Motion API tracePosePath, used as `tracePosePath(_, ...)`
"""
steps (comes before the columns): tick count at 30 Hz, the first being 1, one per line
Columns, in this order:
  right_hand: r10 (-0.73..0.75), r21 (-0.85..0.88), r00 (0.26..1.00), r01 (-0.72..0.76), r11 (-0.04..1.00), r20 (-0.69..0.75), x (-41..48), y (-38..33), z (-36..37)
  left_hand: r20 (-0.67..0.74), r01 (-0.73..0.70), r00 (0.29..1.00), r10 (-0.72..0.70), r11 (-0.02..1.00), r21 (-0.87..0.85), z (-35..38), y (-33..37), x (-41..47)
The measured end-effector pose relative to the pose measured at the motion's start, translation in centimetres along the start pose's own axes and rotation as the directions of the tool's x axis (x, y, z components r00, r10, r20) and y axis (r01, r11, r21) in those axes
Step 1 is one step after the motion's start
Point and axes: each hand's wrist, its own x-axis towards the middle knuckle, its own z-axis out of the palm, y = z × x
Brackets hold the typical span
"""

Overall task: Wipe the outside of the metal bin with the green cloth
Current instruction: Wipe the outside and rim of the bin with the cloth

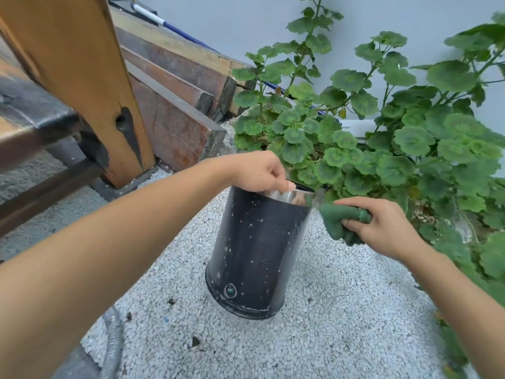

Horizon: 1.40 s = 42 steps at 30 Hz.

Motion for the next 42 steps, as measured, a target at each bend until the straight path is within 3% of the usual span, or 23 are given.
tracePosePath(4,-0.016,0.185,0.968,0.065,0.981,-0.251,-0.3,-0.3,2.2,0.001,0.010,1.000,-0.010,0.995,-0.094,-0.3,-0.6,0.6)
tracePosePath(8,-0.039,0.277,0.937,0.142,0.950,-0.346,1.4,-2.0,4.2,0.004,0.038,0.999,-0.038,0.988,-0.148,-0.1,-1.1,0.8)
tracePosePath(11,-0.059,0.240,0.909,0.172,0.955,-0.413,1.8,-3.0,5.4,-0.020,0.044,0.999,-0.048,0.986,-0.159,-0.3,-1.5,0.9)
tracePosePath(16,-0.176,0.031,0.871,0.214,0.976,-0.458,1.6,-3.7,6.6,-0.067,0.064,0.995,-0.080,0.976,-0.209,-0.4,-1.8,1.3)
tracePosePath(20,-0.261,-0.058,0.885,0.258,0.964,-0.386,0.1,-3.8,7.9,-0.102,0.079,0.990,-0.098,0.981,-0.178,-0.7,-1.9,1.5)
tracePosePath(26,-0.265,-0.076,0.941,0.254,0.964,-0.211,-4.6,-1.5,11.1,-0.124,0.108,0.983,-0.133,0.976,-0.191,-1.5,-2.6,1.4)
tracePosePath(42,-0.284,-0.097,0.953,0.294,0.951,0.110,-11.2,1.1,12.8,-0.120,0.104,0.984,-0.134,0.969,-0.225,-1.4,-2.2,2.1)
